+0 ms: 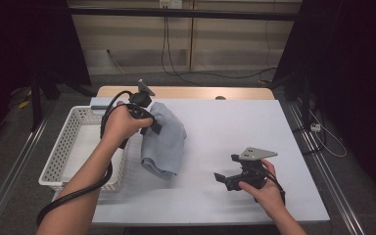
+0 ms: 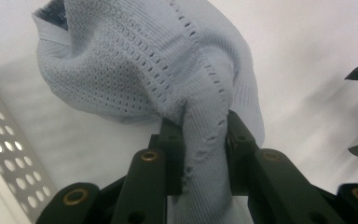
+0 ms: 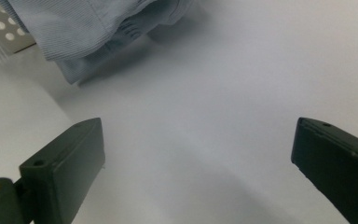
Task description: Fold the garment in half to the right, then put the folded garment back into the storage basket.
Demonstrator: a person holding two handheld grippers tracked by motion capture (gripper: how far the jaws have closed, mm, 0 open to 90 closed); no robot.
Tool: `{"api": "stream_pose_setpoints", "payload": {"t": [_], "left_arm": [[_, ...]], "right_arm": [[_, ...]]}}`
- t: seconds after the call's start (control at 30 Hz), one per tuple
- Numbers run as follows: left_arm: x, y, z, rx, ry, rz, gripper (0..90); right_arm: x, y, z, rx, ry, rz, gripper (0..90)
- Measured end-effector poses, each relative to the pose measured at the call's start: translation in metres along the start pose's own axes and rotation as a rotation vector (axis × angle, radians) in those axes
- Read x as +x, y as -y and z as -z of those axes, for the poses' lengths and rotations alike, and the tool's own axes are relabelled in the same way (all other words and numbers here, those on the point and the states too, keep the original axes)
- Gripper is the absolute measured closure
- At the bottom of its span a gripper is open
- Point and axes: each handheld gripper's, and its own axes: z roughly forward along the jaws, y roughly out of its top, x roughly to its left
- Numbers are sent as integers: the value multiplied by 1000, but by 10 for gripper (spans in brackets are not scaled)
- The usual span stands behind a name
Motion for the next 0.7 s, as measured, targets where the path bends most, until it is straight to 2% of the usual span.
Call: {"api": "stream_pose_setpoints", "payload": {"t": [0.23, 0.4, 0.7], "left_arm": [[-2, -3, 10, 9, -8, -15, 740], [-1, -6, 13, 20, 2, -18, 740], [0, -9, 19, 34, -21, -22, 740]], "right_arm": [[1, 0, 2, -5, -3, 3, 24], [0, -2, 1, -6, -3, 3, 25], [2, 0, 0, 2, -10, 7, 24]]}}
